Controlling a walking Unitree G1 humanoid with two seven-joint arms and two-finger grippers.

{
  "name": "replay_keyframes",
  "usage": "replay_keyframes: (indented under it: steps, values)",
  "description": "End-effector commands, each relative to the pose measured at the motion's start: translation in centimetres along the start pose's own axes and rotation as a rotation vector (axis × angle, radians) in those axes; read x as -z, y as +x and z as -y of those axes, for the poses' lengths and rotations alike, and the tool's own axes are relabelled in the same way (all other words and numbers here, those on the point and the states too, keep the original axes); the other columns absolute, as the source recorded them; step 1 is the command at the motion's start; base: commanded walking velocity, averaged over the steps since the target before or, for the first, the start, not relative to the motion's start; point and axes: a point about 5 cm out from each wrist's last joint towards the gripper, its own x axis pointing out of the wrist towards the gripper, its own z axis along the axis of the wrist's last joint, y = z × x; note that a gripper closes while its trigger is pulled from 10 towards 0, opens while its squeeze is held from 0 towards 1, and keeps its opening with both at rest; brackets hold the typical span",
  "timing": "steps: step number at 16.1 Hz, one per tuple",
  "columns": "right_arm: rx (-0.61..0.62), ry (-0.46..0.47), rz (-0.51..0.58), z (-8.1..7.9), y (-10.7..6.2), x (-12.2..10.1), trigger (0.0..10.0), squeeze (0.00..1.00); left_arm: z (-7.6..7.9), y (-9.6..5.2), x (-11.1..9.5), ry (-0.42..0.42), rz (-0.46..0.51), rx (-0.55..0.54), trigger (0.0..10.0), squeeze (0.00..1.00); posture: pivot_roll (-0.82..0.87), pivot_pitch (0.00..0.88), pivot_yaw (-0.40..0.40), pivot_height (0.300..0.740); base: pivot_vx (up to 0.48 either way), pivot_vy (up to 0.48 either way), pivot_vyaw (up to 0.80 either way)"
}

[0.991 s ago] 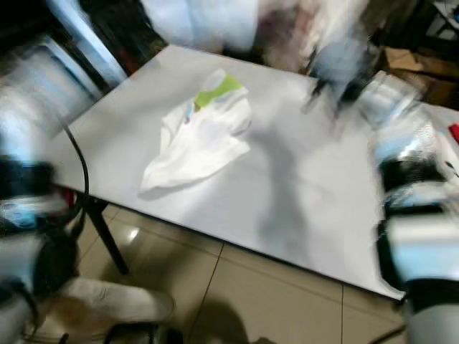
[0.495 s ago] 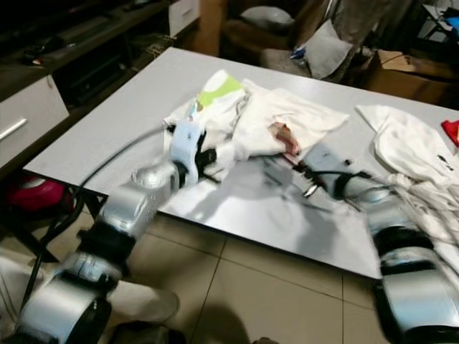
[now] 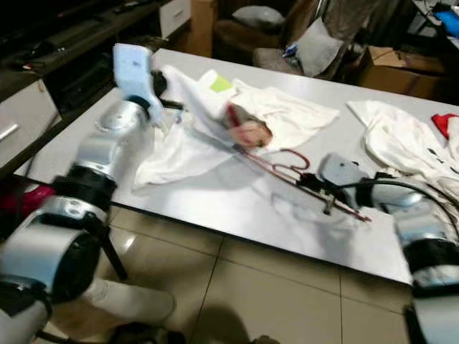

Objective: Hang hanger

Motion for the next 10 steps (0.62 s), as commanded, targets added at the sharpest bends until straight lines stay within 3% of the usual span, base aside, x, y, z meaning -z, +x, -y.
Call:
replay_keyframes:
  steps: [1, 2, 3, 6, 7, 9, 10]
  values:
    - [-0.069, -0.014, 0.025, 0.7, -2.3, -1.3, 10.0, 0.00, 0.2, -0.4, 2.7, 0.147, -0.097, 0.036, 10.0, 0.00, -0.07, 0.000, 0.016, 0.740, 0.000, 0.000, 0.00]
    - [-0.085, -0.017, 0.028, 0.8, -3.1, -1.6, 10.0, 0.00, 0.2, -0.7, 3.5, 0.190, -0.124, 0.046, 10.0, 0.00, -0.07, 0.000, 0.017, 0.740, 0.000, 0.000, 0.00]
    - [-0.107, -0.015, 0.038, 1.2, -5.2, -2.7, 10.0, 0.00, 0.3, -1.3, 5.6, 0.223, -0.192, 0.065, 10.0, 0.00, -0.07, 0.000, 0.017, 0.740, 0.000, 0.000, 0.00]
    - [-0.055, -0.017, 0.123, 2.7, -9.6, -5.6, 10.0, 0.00, -0.4, -2.2, 8.1, 0.244, -0.254, 0.036, 10.0, 0.00, -0.09, 0.000, 0.017, 0.740, 0.000, 0.000, 0.00]
    - [-0.005, -0.017, 0.149, 3.2, -10.3, -6.0, 10.0, 0.00, -0.1, -2.4, 8.3, 0.238, -0.250, 0.080, 10.0, 0.00, -0.09, 0.000, 0.019, 0.740, 0.000, 0.000, 0.00]
    - [0.061, 0.034, 0.207, 3.4, -11.3, -7.0, 10.0, 0.00, 0.8, -3.0, 8.5, 0.141, -0.237, 0.292, 10.0, 0.00, -0.09, 0.000, 0.020, 0.740, 0.000, 0.000, 0.00]
    - [0.042, 0.045, 0.149, 2.7, -11.1, -6.3, 10.0, 0.00, 0.5, -3.2, 8.5, 0.160, -0.228, 0.289, 10.0, 0.16, -0.09, 0.000, 0.019, 0.740, 0.000, 0.000, 0.00]
